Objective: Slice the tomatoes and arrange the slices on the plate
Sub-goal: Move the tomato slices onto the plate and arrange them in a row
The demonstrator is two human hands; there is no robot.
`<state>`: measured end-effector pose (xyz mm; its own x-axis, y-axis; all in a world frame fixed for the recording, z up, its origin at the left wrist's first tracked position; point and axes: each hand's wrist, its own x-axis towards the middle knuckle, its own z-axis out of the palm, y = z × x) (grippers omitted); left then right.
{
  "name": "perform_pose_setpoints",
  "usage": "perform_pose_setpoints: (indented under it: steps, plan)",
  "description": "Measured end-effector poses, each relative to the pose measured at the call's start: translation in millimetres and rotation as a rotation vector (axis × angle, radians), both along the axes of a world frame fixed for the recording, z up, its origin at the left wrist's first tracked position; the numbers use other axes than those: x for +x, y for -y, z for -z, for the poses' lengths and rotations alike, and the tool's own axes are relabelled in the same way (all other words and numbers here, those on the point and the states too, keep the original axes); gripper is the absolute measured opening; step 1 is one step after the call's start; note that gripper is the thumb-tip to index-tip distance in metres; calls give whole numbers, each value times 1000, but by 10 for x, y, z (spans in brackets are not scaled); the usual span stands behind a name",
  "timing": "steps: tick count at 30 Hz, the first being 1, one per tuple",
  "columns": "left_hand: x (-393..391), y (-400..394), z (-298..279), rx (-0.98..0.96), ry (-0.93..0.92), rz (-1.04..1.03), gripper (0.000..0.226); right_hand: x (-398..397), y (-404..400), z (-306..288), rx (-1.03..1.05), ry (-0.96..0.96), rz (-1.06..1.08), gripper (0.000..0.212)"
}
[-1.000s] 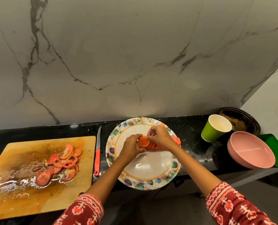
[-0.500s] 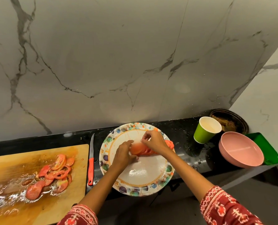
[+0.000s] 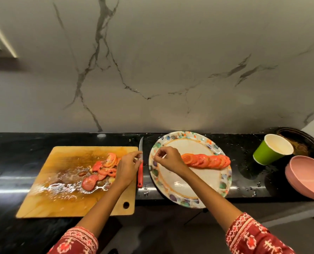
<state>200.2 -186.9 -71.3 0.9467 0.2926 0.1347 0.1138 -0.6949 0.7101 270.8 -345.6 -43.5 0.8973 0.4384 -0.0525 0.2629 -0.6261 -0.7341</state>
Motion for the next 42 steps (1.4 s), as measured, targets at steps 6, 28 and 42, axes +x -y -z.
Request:
perform_pose_setpoints:
  steps: [6, 28, 42]
  plan:
    - [-492, -769, -63, -18, 28, -179, 30, -232, -749, 76, -32, -7, -99, 11]
    - [-857, -2104, -22, -65, -56, -134, 27, -85, -1830, -157, -35, -232, 37, 11]
    - [-786, -2110, -395, -1085, -144, -226, 19, -703, -2321, -503, 411, -648, -12, 6]
